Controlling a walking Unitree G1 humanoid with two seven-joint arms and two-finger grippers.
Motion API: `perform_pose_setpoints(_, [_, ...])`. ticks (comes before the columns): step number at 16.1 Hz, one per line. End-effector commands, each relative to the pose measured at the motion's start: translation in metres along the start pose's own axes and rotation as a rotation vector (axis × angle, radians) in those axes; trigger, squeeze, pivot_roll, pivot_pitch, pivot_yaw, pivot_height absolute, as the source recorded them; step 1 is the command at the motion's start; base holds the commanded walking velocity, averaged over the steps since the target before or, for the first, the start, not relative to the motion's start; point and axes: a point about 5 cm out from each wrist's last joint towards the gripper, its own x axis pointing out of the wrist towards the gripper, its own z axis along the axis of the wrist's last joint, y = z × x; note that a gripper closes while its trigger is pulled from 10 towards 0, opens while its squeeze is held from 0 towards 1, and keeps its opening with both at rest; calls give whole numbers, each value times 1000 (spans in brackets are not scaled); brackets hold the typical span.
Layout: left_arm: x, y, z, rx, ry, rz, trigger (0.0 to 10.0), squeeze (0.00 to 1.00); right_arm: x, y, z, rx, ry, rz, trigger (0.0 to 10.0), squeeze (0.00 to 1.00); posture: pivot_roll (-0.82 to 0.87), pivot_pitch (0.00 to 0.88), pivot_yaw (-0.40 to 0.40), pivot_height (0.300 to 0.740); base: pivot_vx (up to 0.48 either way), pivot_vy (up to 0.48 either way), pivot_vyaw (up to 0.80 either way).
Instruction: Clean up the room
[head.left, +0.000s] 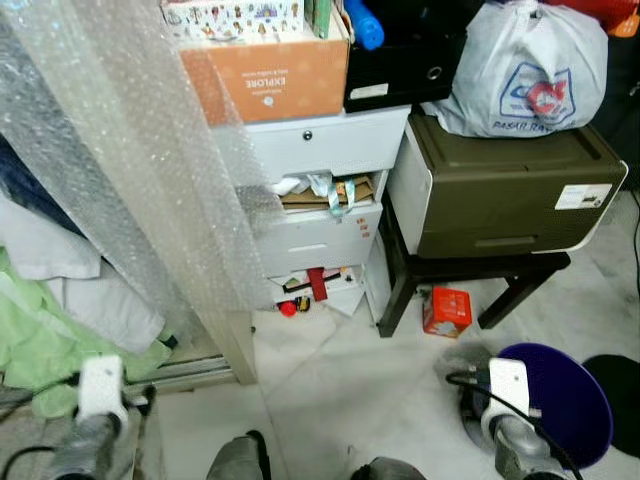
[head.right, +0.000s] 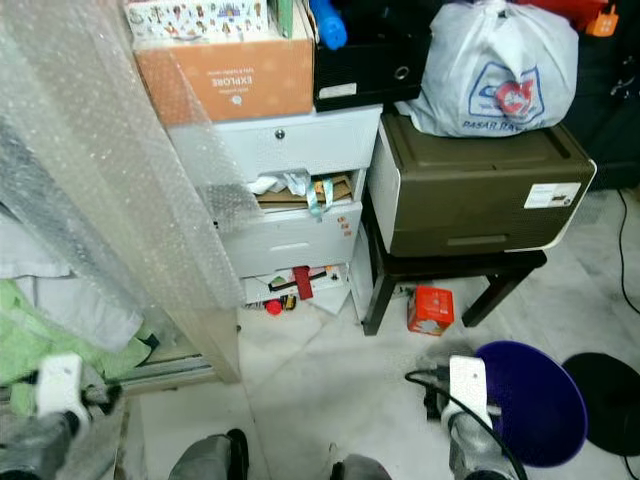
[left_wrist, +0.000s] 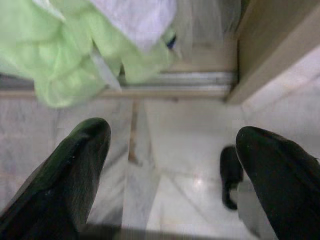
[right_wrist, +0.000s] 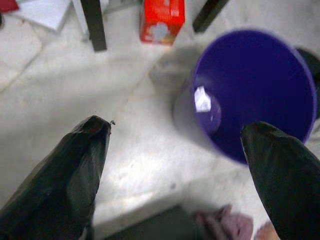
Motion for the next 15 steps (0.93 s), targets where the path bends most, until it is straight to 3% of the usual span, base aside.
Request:
perform_pose_setpoints(1, [-1, -2, -9, 23, 40, 16, 10000, 0, -2, -3, -12, 6, 51, -8, 10000, 0, 13, 100, -14, 740, 0, 0, 0])
perform_pose_setpoints(5, [1, -17, -16, 82, 90, 14, 10000, 0, -1, 1, -8, -57, 52, 1, 10000, 0, -20, 98, -9, 740, 0, 0, 0])
perform_pose_setpoints(9, [7, -34, 0, 127, 67, -11, 10000, 0, 1, 10, -1, -54, 38, 17, 10000, 0, -26, 100, -5, 740, 0, 0, -544])
perform_pose_setpoints(15, [9, -48, 6, 147, 59, -22, 10000, 0, 0, 10, -7, -95, 57, 20, 10000, 0, -19, 105, 0, 740, 0, 0, 0])
